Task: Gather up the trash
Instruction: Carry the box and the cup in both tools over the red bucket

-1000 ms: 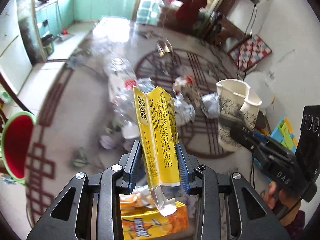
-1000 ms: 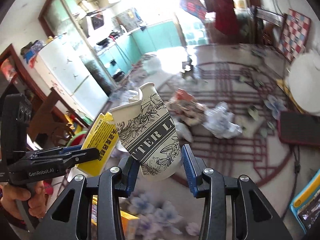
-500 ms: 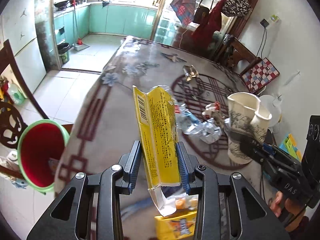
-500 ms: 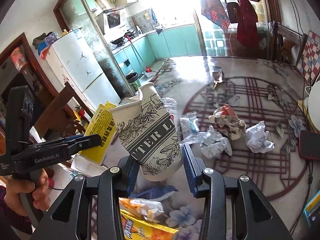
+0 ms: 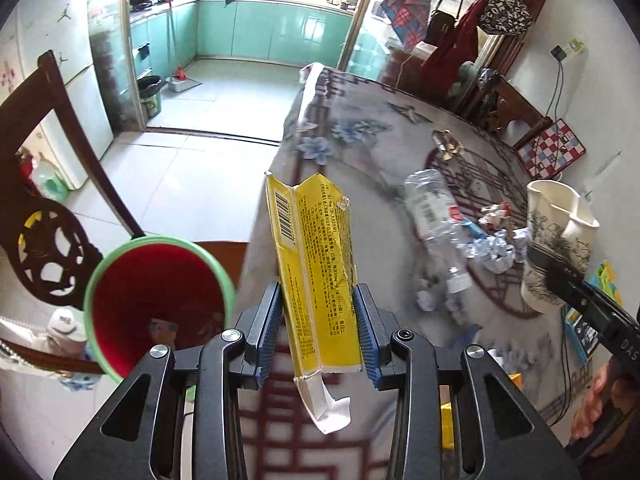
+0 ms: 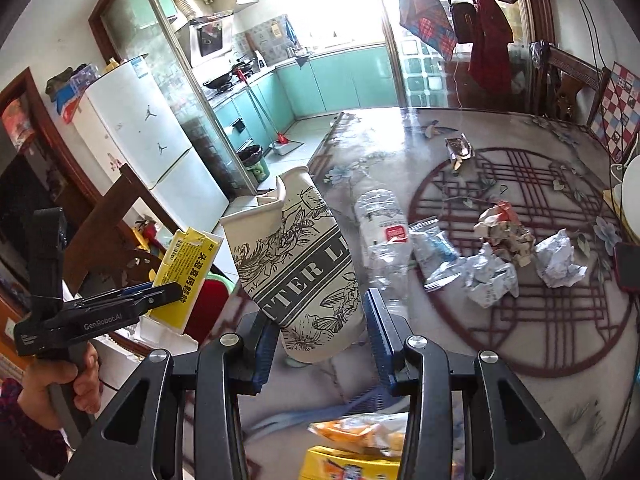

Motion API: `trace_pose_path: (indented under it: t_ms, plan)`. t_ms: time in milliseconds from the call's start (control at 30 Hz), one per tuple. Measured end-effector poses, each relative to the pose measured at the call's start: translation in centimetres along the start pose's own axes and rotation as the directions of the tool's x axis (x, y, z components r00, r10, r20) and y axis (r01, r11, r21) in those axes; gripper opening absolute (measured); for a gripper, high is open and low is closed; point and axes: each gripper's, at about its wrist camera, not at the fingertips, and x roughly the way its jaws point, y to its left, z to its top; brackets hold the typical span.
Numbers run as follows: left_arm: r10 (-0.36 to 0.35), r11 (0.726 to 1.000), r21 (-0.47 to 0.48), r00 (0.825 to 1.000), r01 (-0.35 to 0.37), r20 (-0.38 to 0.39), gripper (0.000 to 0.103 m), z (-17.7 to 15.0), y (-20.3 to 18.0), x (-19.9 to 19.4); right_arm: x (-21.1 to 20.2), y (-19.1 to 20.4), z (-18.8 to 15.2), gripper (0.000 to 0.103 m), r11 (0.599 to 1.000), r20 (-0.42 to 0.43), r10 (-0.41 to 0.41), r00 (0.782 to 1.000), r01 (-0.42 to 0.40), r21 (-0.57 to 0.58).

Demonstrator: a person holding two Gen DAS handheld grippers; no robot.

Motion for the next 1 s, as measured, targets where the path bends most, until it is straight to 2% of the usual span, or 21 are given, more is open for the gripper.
trace_pose_path:
  t_ms: [267,567,1000]
  plan:
    - [0.056,0.997,-0.044,0.998,-0.057,-0.009,0.035,0.2,5.9,0.3,2.6,5.3,0.1,0.039,1.0,-0.017,0.023,1.0,-0.023,-0.019]
    - [0.135,0.981,-0.134,0.99,-0.138,-0.028,0.035,-0.6,12.0,0.3,7.0,11.0,0.2,0.039,0.993,-0.09,0.081,0.993,-0.088,-0.081]
    - [0.198,0.954,-0.212,0.977,-0.211,-0.078,0.036,-1.3,16.9,1.3,12.8,17.2,0.4,0.039,0.968,-0.171,0.179,0.969,-0.205,-0.144]
